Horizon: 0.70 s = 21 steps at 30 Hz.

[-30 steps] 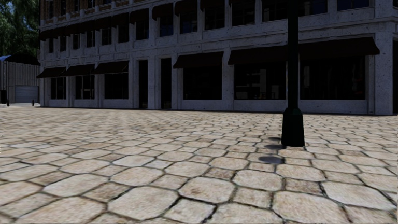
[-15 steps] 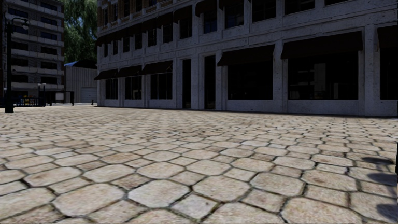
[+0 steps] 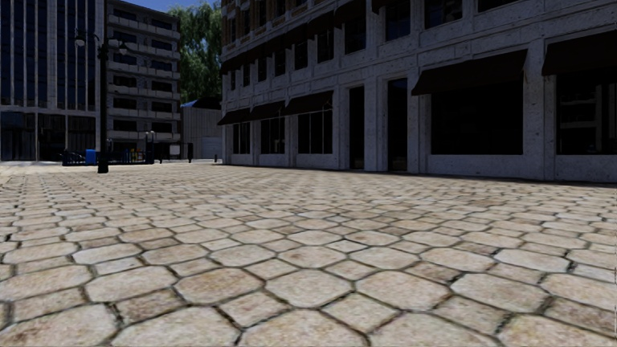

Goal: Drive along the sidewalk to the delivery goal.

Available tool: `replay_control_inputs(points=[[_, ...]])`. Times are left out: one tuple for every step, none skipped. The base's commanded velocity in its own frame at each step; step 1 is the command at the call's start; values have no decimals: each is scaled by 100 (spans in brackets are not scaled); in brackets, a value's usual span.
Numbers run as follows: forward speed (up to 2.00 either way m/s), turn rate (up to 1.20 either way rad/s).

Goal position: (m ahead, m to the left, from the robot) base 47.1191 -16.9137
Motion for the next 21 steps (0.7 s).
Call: replay_control_inputs(points=[[200, 58], [200, 58], [200, 58], [200, 58], [200, 58], [200, 58], [200, 58], [200, 58], [200, 58], [200, 58], [200, 58], [200, 58], [200, 58], [200, 58], [200, 58], [200, 58], [200, 57], [200, 57], [200, 0], [200, 0], [200, 0]])
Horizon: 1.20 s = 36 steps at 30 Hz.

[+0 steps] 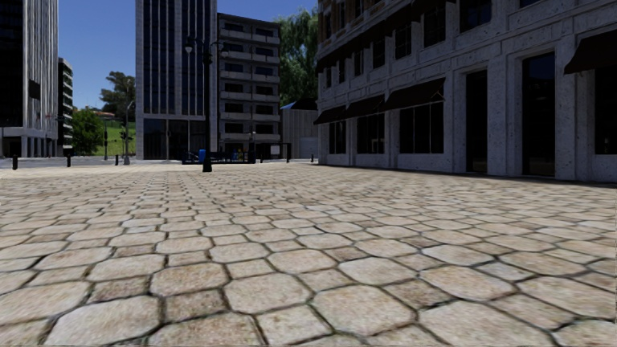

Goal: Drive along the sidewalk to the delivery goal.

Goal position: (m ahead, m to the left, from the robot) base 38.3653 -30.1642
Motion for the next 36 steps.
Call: replay_control_inputs(points=[[200, 0], [200, 0], [200, 0], [200, 0], [200, 0], [200, 0], [200, 0], [200, 0], [200, 0], [200, 0], [200, 0], [200, 0], [200, 0], [200, 0], [200, 0], [200, 0], [200, 0], [200, 0], [200, 0], [200, 0], [200, 0], [200, 0], [200, 0], [200, 0], [200, 0], [200, 0], [200, 0], [200, 0], [200, 0], [200, 0], [200, 0], [200, 0], [200, 0], [200, 0], [200, 0], [200, 0]])
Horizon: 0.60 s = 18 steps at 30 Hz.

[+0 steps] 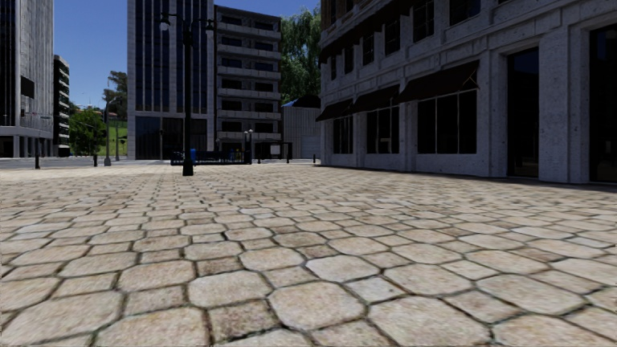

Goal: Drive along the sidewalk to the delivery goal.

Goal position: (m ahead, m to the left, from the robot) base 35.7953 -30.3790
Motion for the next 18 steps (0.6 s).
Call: replay_control_inputs(points=[[200, 0], [200, 0], [200, 0], [200, 0], [200, 0], [200, 0], [200, 0], [200, 0], [200, 0], [200, 0], [200, 0], [200, 0], [200, 0], [200, 0], [200, 0], [200, 0], [200, 0], [200, 0]])
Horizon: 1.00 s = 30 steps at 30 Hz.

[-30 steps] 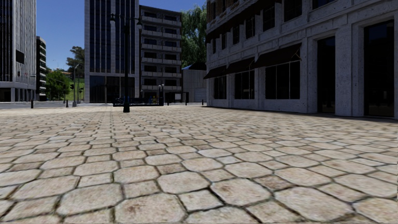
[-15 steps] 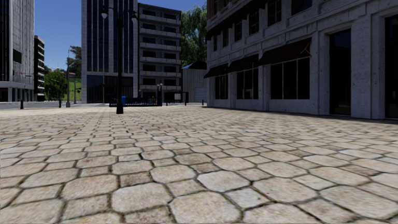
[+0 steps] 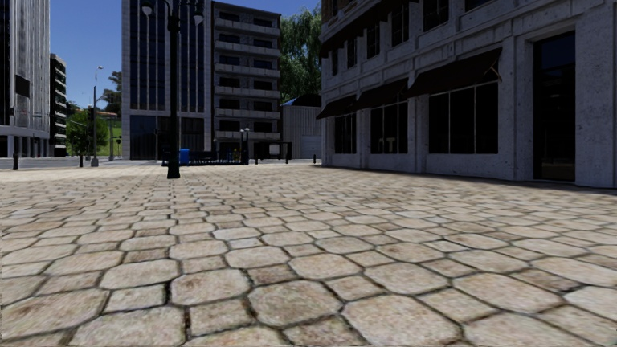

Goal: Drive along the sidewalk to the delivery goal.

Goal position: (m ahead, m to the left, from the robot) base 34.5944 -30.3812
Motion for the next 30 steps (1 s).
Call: replay_control_inputs(points=[[200, 0], [200, 0], [200, 0], [200, 0], [200, 0], [200, 0], [200, 0], [200, 0], [200, 0], [200, 0], [200, 0], [200, 0], [200, 0], [200, 0], [200, 0], [200, 0], [200, 0], [200, 0], [200, 0], [200, 0], [200, 0], [200, 0], [200, 0], [200, 0], [200, 0], [200, 0], [200, 0], [200, 0], [200, 0], [200, 0]])
